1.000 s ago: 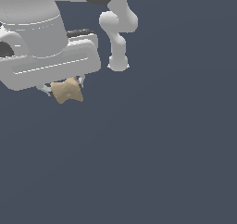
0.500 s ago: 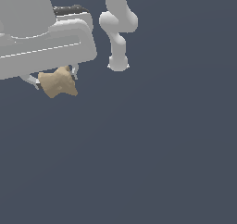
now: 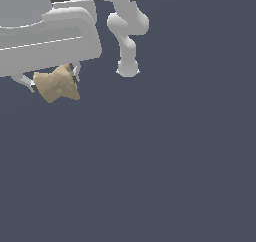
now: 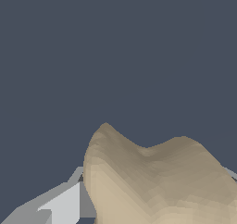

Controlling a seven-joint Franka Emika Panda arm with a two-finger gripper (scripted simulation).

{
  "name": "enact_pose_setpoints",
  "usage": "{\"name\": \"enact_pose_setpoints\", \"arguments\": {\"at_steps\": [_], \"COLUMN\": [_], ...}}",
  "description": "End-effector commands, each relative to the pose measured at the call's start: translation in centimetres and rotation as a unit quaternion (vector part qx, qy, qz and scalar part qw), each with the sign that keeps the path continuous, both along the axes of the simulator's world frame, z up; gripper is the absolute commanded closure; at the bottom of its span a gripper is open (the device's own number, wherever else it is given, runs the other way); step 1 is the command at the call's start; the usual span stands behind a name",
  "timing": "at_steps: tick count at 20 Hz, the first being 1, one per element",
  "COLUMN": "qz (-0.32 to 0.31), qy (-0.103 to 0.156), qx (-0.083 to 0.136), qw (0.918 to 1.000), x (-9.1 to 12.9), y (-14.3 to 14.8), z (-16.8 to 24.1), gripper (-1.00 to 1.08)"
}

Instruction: Pick up the object and move it to a goal position.

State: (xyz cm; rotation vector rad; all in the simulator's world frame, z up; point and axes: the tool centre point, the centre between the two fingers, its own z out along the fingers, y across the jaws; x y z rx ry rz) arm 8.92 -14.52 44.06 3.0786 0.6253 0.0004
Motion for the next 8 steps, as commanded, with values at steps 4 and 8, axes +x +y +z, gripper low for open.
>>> {"name": "enact_pose_setpoints", "arguments": {"at_steps": [4,8], "qz": [0.000,0.000], "qy": [0.000,0.000], "qx": [0.000,0.000], "qw": [1.0000,1.0000], "x": [0.17,0.20], "y": [-0.03,-0.04], "z": [0.38,0.45], "gripper": [1.08,1.08]}}
